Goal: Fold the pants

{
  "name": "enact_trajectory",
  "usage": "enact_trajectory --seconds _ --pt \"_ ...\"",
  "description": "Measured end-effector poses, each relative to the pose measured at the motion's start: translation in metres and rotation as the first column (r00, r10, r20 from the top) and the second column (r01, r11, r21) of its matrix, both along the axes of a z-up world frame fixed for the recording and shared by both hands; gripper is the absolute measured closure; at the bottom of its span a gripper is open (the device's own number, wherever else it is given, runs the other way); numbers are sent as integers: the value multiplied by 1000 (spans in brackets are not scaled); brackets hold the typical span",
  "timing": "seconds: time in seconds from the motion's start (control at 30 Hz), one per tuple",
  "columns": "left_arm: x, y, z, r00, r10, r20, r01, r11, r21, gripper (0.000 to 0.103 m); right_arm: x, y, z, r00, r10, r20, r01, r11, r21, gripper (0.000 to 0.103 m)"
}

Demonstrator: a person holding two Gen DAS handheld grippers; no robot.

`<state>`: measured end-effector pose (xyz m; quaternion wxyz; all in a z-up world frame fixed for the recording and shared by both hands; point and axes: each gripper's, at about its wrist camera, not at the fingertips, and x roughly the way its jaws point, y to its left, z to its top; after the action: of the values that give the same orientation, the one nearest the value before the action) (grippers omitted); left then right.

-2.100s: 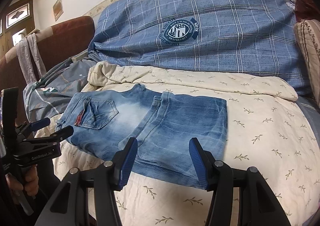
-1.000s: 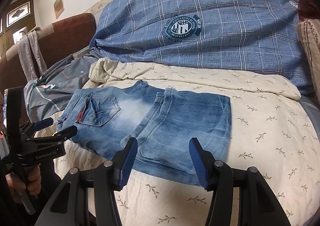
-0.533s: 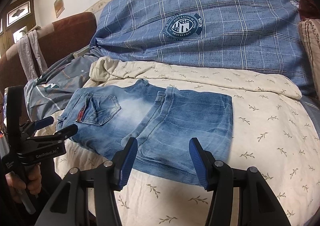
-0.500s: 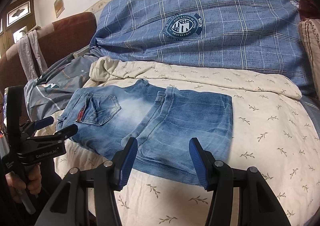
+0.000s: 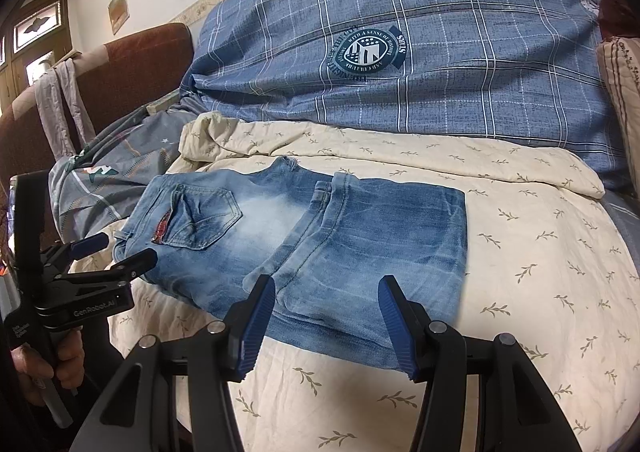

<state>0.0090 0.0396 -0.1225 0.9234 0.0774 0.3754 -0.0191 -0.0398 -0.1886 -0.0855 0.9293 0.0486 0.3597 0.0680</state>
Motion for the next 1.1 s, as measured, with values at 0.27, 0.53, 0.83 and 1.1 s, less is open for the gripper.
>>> enact_trajectory --seconds 0.27,0.53,0.83,1.1 --pt "0 0 0 1000 0 0 0 1000 0 10 0 1 0 1000 -1 -3 1 1000 1 46" --pt "1 0 -3 1000 2 -1 -2 1000 2 10 1 -1 -1 1000 -3 -6 3 1000 2 46" --pt "13 23 5 998 58 17 -57 998 -28 10 7 -43 -3 987 -154 -42 155 987 46 44" --pt "25 -25 15 998 -58 18 59 996 -63 10 5 -103 -18 947 -291 -138 311 938 155 43"
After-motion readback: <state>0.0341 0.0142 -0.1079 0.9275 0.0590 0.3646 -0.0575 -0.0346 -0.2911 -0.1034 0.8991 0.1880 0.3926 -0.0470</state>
